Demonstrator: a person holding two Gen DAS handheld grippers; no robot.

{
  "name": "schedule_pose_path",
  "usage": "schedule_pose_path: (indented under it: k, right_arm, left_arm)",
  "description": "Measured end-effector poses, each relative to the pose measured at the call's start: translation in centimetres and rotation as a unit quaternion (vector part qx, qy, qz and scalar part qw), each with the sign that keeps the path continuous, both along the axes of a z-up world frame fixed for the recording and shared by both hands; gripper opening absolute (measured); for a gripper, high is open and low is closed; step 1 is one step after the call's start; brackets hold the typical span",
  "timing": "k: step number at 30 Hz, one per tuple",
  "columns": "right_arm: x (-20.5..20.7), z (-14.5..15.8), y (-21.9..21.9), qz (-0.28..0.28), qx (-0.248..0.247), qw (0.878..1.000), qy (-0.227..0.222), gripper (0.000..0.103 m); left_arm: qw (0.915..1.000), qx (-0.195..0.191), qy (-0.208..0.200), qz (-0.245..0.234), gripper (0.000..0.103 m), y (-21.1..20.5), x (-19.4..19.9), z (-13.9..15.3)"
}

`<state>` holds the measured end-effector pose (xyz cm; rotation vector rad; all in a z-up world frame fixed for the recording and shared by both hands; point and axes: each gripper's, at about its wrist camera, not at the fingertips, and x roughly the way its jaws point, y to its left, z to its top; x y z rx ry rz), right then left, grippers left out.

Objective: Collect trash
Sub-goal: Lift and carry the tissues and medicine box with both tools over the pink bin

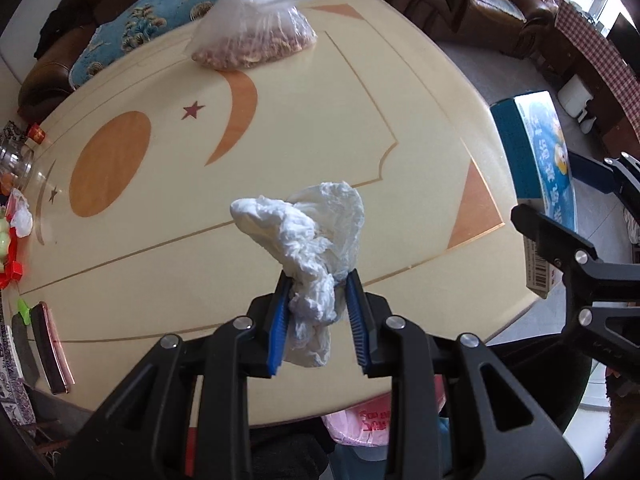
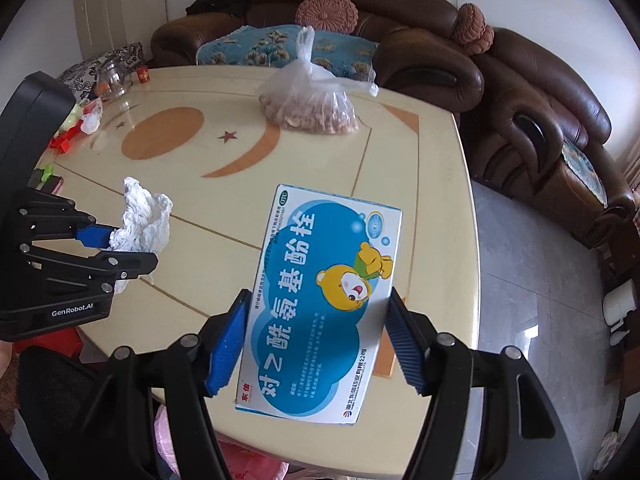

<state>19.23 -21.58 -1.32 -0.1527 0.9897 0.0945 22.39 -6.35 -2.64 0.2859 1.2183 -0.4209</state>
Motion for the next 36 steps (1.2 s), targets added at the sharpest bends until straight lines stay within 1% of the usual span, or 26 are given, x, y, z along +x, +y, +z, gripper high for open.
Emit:
schedule_pose_path:
  k: [3, 5, 8, 11, 15, 17, 20, 23, 25, 29, 36]
  right_arm:
    - [-2.2, 1.7, 1.7, 0.014, -0.003, 1.0, -0.021, 0.064]
    - [-3.8, 2.6, 2.7, 0.023, -0.003, 0.999, -0.031, 0.064]
    - [-6.0, 3.5, 3.8, 0.03, 0.001, 0.999, -0.041, 0.064]
    - [-8.2, 4.1, 4.7, 0.036, 0.006, 0.998, -0.047, 0.064]
    - [-10.8, 4.3, 5.7, 0.041, 0.001, 0.998, -0.052, 0.064]
    - [-11.9, 4.3, 5.8, 0.039, 0.007, 0.998, -0.051, 0.064]
    - [-13.4, 4.0, 5.7, 0.033, 0.014, 0.998, -0.048, 0.064]
    - [-14.5, 3.7, 5.7, 0.031, 0.019, 0.998, -0.043, 0.064]
    - [-15.3, 3.5, 5.7, 0.03, 0.019, 0.999, -0.041, 0.064]
    - [-16.9, 2.9, 5.7, 0.024, 0.024, 0.999, -0.036, 0.064]
    - [-19.3, 1.3, 5.2, 0.013, 0.025, 0.999, -0.021, 0.064]
  left_arm:
    - [0.9998, -0.016, -0.013, 0.004, 0.028, 1.6, -2.1, 1.7]
    - [0.9994, -0.02, -0.027, 0.007, 0.028, 2.2, -3.4, 2.2]
    - [0.9987, -0.015, -0.045, 0.016, 0.028, 2.6, -5.0, 2.3]
    - [0.9984, -0.017, -0.049, 0.021, 0.028, 3.5, -6.9, 2.2]
    - [0.9981, -0.011, -0.059, 0.015, 0.028, 3.9, -9.4, 2.0]
    - [0.9978, -0.016, -0.062, 0.016, 0.028, 4.3, -10.5, 2.2]
    - [0.9961, -0.011, -0.084, 0.023, 0.028, 4.8, -12.5, 2.8]
    - [0.9957, -0.02, -0.086, 0.025, 0.028, 5.3, -13.8, 2.9]
    - [0.9954, -0.018, -0.091, 0.023, 0.028, 5.3, -14.8, 2.7]
    - [0.9961, -0.024, -0.084, 0.015, 0.028, 5.3, -16.3, 1.6]
    - [0.9981, -0.024, -0.057, -0.001, 0.028, 5.1, -18.2, -1.5]
